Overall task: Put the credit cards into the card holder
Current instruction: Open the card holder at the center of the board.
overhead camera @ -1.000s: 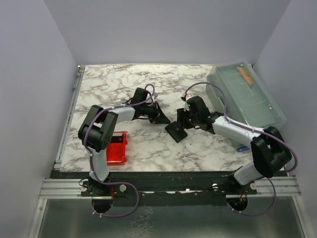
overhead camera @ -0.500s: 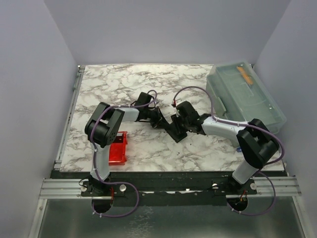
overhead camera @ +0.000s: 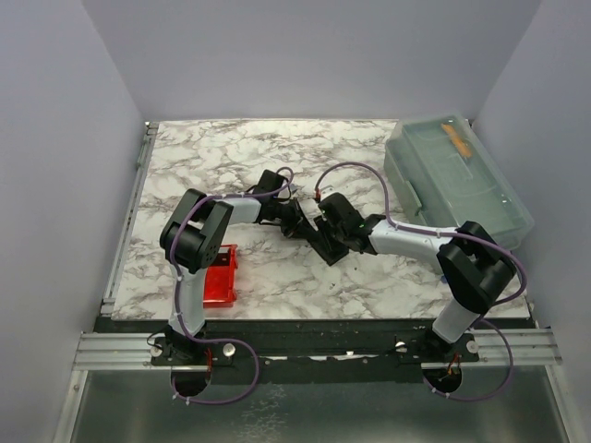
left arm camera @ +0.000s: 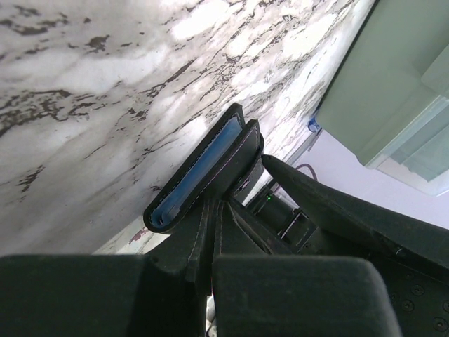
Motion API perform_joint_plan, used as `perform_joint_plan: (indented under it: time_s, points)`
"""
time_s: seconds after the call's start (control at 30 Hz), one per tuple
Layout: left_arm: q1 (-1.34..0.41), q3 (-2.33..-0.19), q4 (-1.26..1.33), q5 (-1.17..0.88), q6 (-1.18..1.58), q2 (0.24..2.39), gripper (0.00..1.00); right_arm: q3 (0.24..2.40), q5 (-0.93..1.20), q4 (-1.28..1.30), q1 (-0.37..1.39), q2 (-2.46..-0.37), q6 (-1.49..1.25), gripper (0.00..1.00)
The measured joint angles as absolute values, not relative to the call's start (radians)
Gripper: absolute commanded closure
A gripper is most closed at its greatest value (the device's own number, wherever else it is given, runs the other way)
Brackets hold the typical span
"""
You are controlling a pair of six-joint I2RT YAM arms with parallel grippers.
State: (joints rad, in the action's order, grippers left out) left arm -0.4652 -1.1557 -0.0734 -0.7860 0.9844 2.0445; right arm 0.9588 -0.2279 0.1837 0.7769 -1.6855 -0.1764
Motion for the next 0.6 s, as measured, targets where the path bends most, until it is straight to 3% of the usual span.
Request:
perform_joint_plan:
  time_s: [0.3, 0.6]
  points:
    - [-0.467, -1.171, -0.096, -0.784, 0.978, 2.05, 1.0, 0.958, -0.263, 0.162, 0.777, -1.692, -0.263, 0.98]
    - [-0.471, -1.191, -0.125, -0.771, 0.969, 2.056, 1.0, 0.959, -0.321, 0.168, 0.769, -1.668, -0.361, 0.99]
